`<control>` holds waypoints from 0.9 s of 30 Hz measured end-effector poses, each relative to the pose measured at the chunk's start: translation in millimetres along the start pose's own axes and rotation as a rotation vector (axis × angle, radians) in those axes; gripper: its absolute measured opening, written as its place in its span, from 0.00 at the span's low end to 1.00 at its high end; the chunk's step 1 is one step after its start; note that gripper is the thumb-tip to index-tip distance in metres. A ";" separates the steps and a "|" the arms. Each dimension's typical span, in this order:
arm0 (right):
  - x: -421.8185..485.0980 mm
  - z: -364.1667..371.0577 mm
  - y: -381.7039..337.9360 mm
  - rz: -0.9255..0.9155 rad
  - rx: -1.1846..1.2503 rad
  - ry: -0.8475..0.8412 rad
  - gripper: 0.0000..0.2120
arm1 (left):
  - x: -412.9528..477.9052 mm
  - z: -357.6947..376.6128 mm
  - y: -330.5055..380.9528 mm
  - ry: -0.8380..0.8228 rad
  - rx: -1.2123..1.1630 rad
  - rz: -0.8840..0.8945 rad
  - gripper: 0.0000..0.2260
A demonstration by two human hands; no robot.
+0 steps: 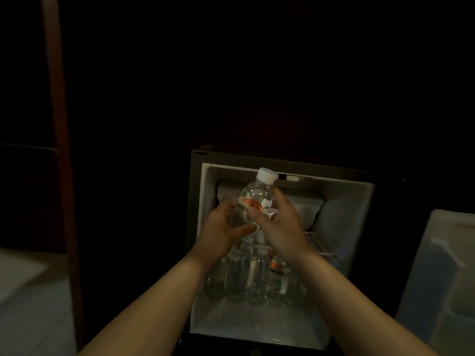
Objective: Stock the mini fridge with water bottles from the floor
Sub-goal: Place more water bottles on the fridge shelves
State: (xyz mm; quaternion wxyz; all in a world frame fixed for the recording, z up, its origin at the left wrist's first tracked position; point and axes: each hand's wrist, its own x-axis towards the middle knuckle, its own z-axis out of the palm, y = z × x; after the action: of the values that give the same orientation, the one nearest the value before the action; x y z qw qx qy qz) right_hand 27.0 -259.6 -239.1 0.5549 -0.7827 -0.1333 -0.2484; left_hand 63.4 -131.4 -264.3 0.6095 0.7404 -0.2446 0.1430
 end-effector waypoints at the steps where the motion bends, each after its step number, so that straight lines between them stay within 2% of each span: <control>1: 2.3 1.7 4.2 -0.006 0.011 0.004 0.24 | 1.7 1.9 -4.3 0.018 -0.003 -0.008 0.16; 7: 17.4 16.4 27.7 0.035 0.029 0.014 0.18 | 10.0 14.8 -29.8 0.157 -0.011 -0.046 0.13; 10: 25.6 18.6 36.1 0.098 0.153 -0.009 0.13 | 14.9 20.6 -36.7 0.240 -0.068 -0.036 0.14; 12: 31.1 18.6 42.0 0.136 0.227 -0.008 0.13 | 17.7 25.2 -38.0 0.276 -0.087 -0.026 0.15; 16: 37.5 21.2 56.7 0.210 0.292 -0.021 0.14 | 20.7 33.7 -43.8 0.297 -0.127 -0.037 0.15; 23: 39.4 23.3 84.4 0.280 0.258 -0.033 0.14 | 26.2 45.1 -50.3 0.313 -0.169 -0.059 0.13; 27: 35.0 22.7 100.6 0.285 0.180 -0.068 0.15 | 33.4 48.0 -51.2 0.307 -0.135 -0.145 0.15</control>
State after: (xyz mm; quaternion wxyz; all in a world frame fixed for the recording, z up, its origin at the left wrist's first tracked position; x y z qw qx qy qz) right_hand 110.6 -275.8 -306.9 0.6476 -0.7486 -0.0615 -0.1278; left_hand 114.7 -177.2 -300.3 0.6969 0.6828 -0.1036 0.1934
